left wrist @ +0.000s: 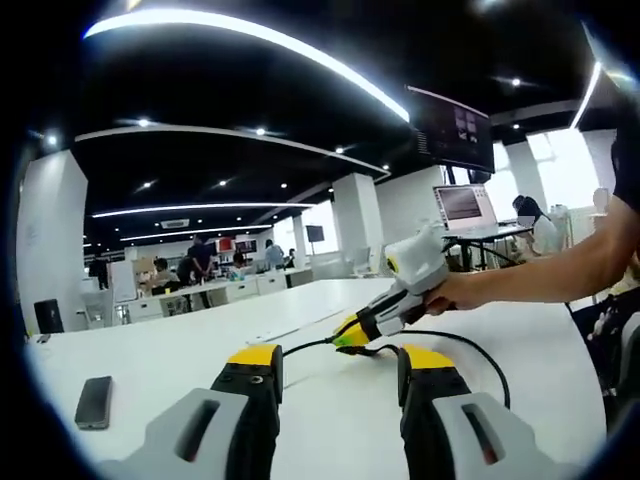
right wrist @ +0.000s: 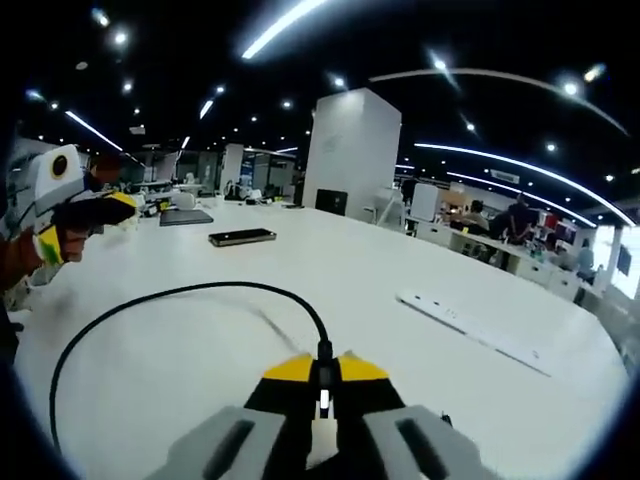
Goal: Find the charging cable on the desk, coil it up and secure with Velcro.
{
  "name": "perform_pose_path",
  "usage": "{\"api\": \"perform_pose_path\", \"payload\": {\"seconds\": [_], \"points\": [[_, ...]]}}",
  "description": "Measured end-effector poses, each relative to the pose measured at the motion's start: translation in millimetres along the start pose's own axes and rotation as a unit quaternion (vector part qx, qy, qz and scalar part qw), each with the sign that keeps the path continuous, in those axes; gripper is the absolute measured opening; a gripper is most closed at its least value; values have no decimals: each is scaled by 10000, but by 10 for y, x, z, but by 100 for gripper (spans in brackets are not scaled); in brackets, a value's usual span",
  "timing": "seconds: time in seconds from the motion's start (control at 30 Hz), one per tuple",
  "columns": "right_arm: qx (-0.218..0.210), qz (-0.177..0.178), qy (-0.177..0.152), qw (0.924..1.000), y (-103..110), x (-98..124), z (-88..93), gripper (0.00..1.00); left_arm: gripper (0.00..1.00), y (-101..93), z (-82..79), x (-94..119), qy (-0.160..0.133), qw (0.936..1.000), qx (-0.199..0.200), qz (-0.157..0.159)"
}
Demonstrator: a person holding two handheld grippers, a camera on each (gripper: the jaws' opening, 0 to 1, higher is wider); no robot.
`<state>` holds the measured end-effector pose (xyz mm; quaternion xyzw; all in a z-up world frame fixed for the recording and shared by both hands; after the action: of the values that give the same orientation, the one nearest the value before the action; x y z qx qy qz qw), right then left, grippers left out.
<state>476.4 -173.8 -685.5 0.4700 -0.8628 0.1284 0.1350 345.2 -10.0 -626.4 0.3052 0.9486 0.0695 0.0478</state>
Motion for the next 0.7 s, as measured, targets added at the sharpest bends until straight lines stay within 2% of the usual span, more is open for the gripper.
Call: {"api": "perform_pose_path", "payload": {"seconds": [0.7], "points": [[7, 311, -217, 9993, -16, 280, -63, 8, 45, -106, 34, -71, 24, 9999, 35, 150]]}}
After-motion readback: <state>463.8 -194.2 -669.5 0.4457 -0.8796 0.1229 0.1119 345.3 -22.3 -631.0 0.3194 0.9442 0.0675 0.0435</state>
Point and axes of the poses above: the point that each gripper's makers call its tool centre point, and the gripper's own axes: x roughly backward along the fingers, y roughly to its left, z roughly out of its underside, the point moved 4 cm from there along x, roughly backward along the fingers, and after that the axes turned 11 degrees about -z, right-handed, at the moved point
